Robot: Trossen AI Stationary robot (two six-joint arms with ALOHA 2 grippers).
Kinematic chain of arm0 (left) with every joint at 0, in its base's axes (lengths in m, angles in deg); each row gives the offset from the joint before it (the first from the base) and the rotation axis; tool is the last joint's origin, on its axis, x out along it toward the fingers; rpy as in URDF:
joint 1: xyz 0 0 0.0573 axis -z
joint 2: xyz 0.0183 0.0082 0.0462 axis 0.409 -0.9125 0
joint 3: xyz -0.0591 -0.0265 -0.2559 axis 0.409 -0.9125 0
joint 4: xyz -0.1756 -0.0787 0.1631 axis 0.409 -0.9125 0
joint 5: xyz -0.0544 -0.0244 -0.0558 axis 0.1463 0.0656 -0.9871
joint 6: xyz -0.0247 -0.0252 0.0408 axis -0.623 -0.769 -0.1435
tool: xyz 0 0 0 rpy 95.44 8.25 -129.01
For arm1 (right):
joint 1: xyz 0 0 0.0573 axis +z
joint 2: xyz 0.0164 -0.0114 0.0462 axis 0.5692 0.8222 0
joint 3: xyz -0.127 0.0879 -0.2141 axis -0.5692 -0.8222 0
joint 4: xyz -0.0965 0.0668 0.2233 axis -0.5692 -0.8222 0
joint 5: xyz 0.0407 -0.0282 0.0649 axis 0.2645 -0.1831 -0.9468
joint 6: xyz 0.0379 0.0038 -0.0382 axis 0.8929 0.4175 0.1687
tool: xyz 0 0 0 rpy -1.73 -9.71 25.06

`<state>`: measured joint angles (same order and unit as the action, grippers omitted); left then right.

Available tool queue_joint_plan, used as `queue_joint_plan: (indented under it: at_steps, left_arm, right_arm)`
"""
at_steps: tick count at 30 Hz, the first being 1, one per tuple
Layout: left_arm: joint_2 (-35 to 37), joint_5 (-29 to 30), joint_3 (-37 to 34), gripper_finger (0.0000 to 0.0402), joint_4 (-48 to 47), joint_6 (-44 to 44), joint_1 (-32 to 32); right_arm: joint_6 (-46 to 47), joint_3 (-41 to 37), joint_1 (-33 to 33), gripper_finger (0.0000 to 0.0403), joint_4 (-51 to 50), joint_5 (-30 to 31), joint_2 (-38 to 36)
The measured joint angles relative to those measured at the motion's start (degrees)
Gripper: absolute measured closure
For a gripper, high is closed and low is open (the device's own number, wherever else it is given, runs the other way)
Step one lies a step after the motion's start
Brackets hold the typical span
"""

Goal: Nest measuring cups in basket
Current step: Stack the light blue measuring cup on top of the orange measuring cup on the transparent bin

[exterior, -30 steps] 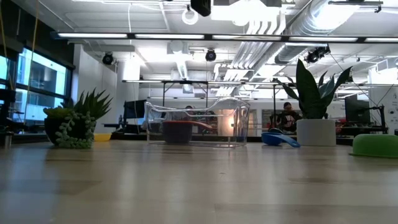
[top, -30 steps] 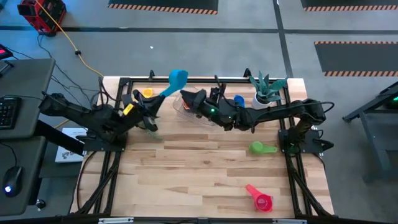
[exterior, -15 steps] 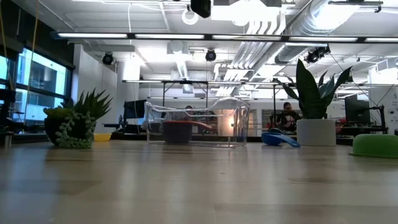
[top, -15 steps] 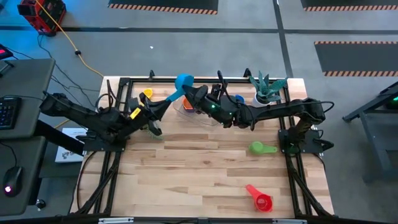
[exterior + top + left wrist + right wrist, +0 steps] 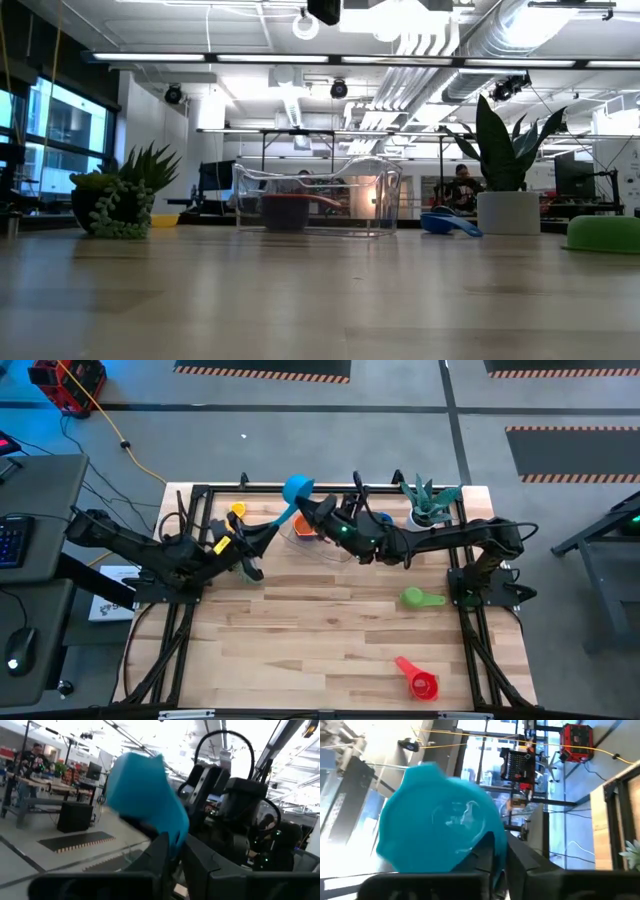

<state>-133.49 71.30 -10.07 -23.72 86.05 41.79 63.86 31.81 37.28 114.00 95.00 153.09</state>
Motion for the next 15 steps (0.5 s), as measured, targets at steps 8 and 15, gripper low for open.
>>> queue_joint_plan:
  at_steps: [8, 15]
  left_arm:
    - [7.5, -2.39, 0.04, 0.0283, -16.54, -8.57, 0.02]
    - [15.73, -3.67, 0.07, 0.0217, -32.79, -15.45, 0.02]
  right_arm:
    - [-7.16, -0.11, -1.07, 0.0399, -4.54, -2.75, -2.8]
    - [-16.64, -0.11, -3.45, 0.04, -22.06, -4.08, -11.19]
